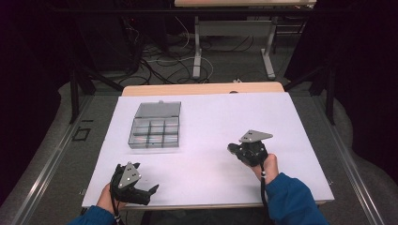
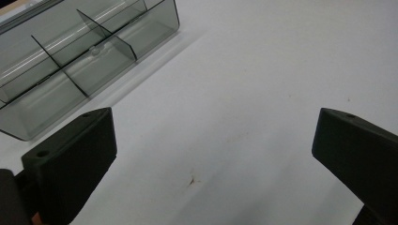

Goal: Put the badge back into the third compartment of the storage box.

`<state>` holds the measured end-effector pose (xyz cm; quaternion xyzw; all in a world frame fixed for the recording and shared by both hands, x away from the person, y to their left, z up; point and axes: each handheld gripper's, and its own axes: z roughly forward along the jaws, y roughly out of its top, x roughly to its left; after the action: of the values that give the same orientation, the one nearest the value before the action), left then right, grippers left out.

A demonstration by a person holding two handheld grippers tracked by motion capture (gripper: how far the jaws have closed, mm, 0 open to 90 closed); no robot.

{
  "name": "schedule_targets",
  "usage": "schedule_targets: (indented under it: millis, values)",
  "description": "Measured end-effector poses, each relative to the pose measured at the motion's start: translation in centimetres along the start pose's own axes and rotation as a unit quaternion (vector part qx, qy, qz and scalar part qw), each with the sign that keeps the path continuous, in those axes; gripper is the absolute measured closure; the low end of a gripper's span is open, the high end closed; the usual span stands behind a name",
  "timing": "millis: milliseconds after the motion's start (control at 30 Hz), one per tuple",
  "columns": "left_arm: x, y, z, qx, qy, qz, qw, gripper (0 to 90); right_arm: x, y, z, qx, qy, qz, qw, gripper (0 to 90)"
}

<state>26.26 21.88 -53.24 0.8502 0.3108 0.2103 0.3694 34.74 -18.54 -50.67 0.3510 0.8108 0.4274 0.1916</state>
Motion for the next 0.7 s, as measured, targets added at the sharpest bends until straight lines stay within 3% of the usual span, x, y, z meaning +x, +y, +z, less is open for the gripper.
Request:
schedule_targets:
  millis: [700]
  values:
    - [0.1, 0.0, -0.1, -0.005, 0.0, -0.001, 1.0, 0.2, 0.9, 2.7, 2.7, -0.008, 0.019, -0.032, 0.9993, 88.8]
